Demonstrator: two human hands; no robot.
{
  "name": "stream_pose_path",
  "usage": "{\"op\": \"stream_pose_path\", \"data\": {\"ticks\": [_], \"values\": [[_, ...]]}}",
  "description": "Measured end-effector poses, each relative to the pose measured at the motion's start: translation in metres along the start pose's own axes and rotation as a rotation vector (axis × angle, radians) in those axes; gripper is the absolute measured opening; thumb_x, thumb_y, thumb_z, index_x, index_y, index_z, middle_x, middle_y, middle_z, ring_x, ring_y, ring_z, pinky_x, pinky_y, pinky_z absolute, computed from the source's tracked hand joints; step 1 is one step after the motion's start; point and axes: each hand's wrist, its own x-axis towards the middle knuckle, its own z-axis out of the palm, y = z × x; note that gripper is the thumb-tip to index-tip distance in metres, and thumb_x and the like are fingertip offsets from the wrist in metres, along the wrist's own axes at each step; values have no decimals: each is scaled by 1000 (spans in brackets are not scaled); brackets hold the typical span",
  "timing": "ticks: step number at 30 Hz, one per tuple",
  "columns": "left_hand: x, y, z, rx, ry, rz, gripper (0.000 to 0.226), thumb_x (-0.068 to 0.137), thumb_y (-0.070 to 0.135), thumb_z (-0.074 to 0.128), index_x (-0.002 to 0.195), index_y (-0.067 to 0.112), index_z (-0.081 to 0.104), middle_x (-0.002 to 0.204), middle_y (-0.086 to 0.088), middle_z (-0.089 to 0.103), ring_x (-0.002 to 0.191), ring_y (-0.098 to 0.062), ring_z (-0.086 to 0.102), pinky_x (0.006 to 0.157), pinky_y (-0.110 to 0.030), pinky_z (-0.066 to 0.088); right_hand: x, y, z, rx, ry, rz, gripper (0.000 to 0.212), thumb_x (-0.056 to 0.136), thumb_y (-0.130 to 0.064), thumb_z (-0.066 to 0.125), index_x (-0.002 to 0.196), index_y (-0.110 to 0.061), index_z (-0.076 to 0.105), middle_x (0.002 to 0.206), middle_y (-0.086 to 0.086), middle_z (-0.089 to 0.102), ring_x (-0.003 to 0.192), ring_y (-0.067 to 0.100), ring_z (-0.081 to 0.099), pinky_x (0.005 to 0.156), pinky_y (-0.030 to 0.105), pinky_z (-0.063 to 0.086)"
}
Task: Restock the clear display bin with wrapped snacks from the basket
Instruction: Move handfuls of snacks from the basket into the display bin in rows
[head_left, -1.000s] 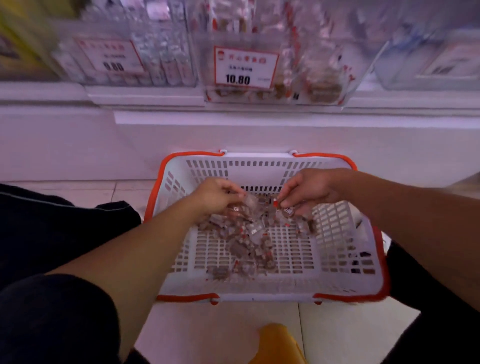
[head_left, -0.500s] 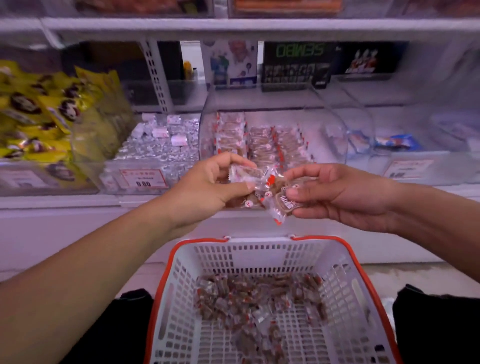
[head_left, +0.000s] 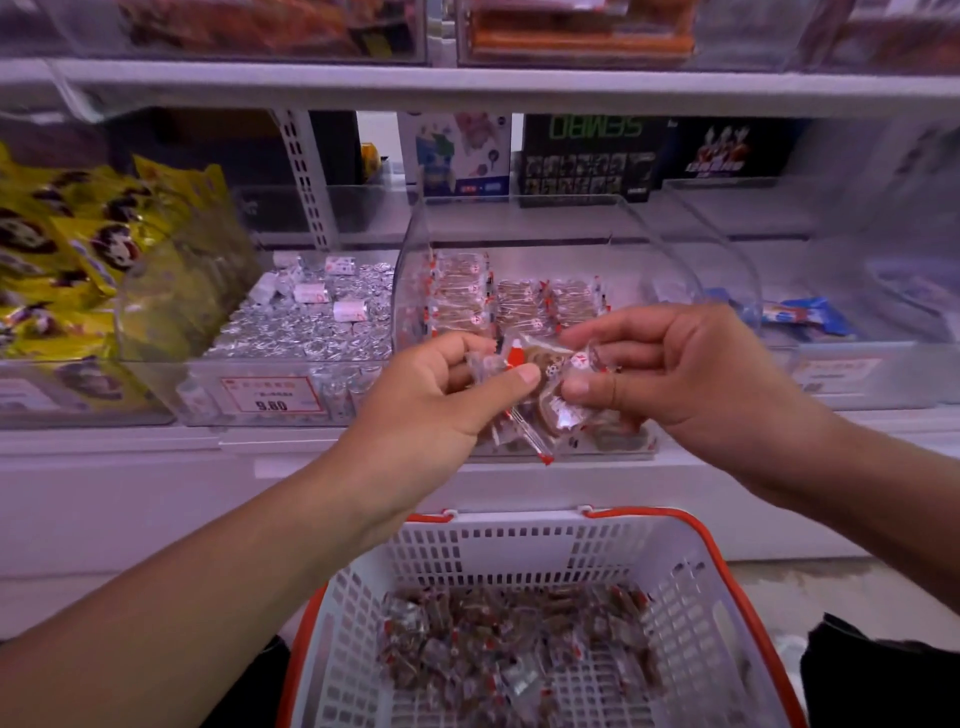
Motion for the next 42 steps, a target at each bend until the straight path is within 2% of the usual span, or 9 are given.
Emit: {"op": "stream_pose_path", "data": {"ticks": [5, 14, 19, 22, 26, 31, 33, 36, 42], "values": [[7, -1, 2, -144, -10, -93, 26, 90, 19, 67, 116, 13, 64, 111, -15, 72, 103, -28, 69, 99, -51, 49, 1, 2, 8, 14, 149, -148, 30, 67, -18, 80, 96, -13, 73, 72, 0, 71, 60, 5, 61, 54, 11, 48], [5, -4, 11, -597, -231, -230, 28, 99, 12, 48, 117, 24, 66, 109, -11, 74, 90, -28, 72, 73, -44, 60, -4, 3, 23, 276, 343, -85, 17, 77, -24, 76, 86, -13, 66, 76, 3, 70, 62, 7, 60, 54, 14, 47], [10, -3, 16, -548, -101, -184, 27, 98, 11, 44, 105, 17, 69, 107, -14, 74, 86, -25, 69, 74, -39, 60, -5, 4, 28, 262, 467, -86, 14, 80, -25, 77, 80, -18, 66, 74, 2, 70, 66, 9, 64, 60, 17, 51], [9, 0, 20, -477, -51, -113, 21, 83, 32, 64, 98, 18, 69, 101, -13, 74, 83, -23, 68, 70, -36, 59, -6, 6, 31, 264, 514, -80, 16, 81, -26, 77, 78, -20, 63, 73, 1, 69, 64, 7, 63, 58, 15, 49], [0, 0, 28, -236, -12, 1, 19, 86, 30, 67, 101, 20, 61, 105, -15, 73, 100, -29, 69, 96, -51, 52, -11, 10, 44, 319, 432, -58, 25, 75, -30, 78, 78, -16, 58, 87, 2, 70, 71, 9, 66, 63, 18, 51], [-4, 5, 23, -65, 25, 160, 12, 100, 24, 51, 102, 15, 59, 75, -2, 62, 63, -4, 52, 58, -10, 44, -9, 10, 36, 261, 319, 27, 62, 61, -47, 82, 114, -27, 58, 117, 1, 68, 103, 13, 69, 78, 22, 55], [-3, 9, 21, -57, 33, 201, 14, 102, 18, 46, 99, 11, 58, 77, 6, 62, 68, 1, 55, 61, -7, 44, -7, 7, 32, 313, 219, 8, 71, 63, -36, 83, 127, -25, 55, 121, 7, 67, 106, 16, 69, 85, 24, 55], [-1, 12, 18, 47, 42, 292, 16, 104, 15, 42, 96, 9, 54, 83, 3, 55, 76, -5, 51, 67, -13, 43, -5, 4, 31, 285, 129, -64, 66, 67, -18, 80, 128, -14, 57, 115, 2, 72, 104, 9, 69, 84, 21, 55], [7, 18, 5, 323, 21, 440, 18, 106, 30, 37, 104, 17, 50, 93, 0, 54, 83, -10, 55, 73, -26, 47, 11, -13, 15, -17, -48, -76, 47, 62, -20, 83, 108, -19, 71, 94, -5, 77, 85, 14, 75, 72, 19, 57]]}}
